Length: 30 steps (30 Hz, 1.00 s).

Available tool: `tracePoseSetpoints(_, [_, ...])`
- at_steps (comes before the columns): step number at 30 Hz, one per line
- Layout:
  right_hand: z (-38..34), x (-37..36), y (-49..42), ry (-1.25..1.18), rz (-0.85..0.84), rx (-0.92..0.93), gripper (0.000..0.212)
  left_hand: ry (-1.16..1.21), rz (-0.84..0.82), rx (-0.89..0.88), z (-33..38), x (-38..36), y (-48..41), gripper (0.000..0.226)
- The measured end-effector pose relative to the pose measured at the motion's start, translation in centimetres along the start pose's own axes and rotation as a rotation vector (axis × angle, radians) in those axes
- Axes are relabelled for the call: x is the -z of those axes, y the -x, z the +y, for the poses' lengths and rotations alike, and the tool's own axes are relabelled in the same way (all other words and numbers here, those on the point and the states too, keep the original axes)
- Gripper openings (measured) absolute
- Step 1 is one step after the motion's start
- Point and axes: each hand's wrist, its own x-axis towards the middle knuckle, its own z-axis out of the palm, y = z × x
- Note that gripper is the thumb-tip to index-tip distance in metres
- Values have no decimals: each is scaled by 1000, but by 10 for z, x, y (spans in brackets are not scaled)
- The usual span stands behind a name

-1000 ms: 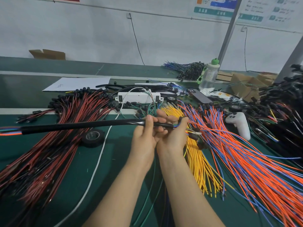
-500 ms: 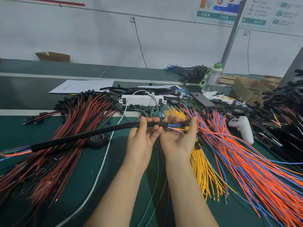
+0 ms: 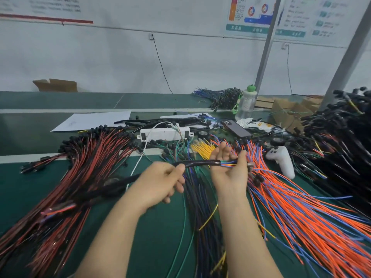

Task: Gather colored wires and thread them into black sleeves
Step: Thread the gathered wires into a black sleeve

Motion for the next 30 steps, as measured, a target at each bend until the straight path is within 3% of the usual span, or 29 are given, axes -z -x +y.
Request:
tracePoseSetpoints(3, [-30,-22,3,-102,-39,-14,43,-509,228,-455,45,10,-4,21])
tracePoseSetpoints(4, [-37,-31,7,-83,-64,-10,44,-622,165,-524,62,4,-12,29])
tracePoseSetpoints(6, [-55,-53,14,-38,-129,22,44,-648,-140,-492,97,-20,-27,36])
tracePoseSetpoints(7, [-69,-64,18,-8,-157,50,44,-547,-284,-451,113,-34,-33,33])
tracePoseSetpoints(9, [-101,-90,27,92,-259,136,42,-350,-333,-458,149,-56,-44,31])
tracePoseSetpoints(13, [-141,-118,47,680,-338,351,31,30,-15,-555,240,-91,-70,28])
tracePoseSetpoints(16, [-173,-127,60,1111,-345,634,23,477,20,-538,306,-144,-84,30])
tracePoseSetpoints(19, [-231,-128,67,1583,-59,1180,22,758,-57,-524,336,-213,-78,32])
tracePoseSetpoints(22, [-295,-113,54,1810,372,1455,36,946,-230,-424,341,-283,-82,19])
tracePoseSetpoints(24, [-332,-94,31,1857,708,1462,39,745,-354,-351,332,-327,-96,19])
tracePoseSetpoints(26, [-356,-66,3,1910,914,1295,40,370,-462,-330,310,-359,-110,24])
tracePoseSetpoints(28, [-363,-32,-22,1901,954,1108,40,118,-558,-283,280,-378,-120,27])
tracePoseSetpoints(30, [-361,-5,-38,1841,928,1150,38,66,-608,-246,254,-384,-128,24])
